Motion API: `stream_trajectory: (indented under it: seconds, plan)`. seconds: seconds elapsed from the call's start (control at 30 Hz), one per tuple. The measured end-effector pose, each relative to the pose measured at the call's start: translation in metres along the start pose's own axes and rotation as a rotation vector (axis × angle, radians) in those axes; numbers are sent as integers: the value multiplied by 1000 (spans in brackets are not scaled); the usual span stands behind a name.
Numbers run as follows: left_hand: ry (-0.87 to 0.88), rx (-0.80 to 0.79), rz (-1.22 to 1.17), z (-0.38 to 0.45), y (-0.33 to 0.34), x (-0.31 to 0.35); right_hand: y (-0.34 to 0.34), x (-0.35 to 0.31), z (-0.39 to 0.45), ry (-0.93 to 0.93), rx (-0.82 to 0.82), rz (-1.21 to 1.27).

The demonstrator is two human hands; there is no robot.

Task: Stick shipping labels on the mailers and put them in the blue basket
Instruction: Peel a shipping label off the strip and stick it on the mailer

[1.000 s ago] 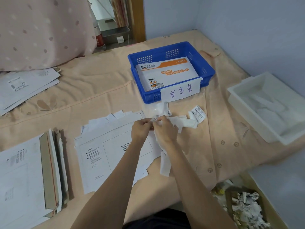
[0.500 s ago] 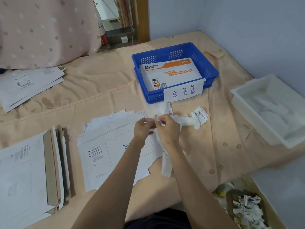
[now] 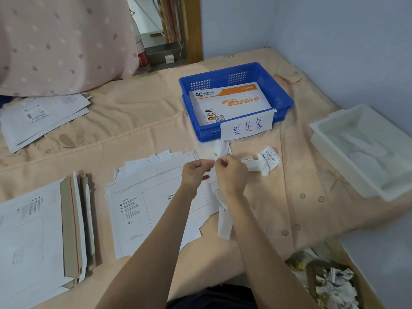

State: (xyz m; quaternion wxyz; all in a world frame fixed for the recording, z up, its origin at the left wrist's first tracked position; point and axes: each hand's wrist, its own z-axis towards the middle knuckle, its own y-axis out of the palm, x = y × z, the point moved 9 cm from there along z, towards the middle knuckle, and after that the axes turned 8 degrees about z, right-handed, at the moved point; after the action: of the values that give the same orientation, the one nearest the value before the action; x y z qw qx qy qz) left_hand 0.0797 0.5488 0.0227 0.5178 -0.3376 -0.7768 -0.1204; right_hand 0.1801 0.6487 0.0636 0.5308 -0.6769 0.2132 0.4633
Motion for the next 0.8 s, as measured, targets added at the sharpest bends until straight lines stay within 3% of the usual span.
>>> stream_trajectory:
  seconds: [0.4,0.8]
  plan:
    - [66,-6,-33,1,2,6,-4,-1,1,73,-17,85]
    - [35,-105,-154,-1,12,1,14,42,1,411,-65,529]
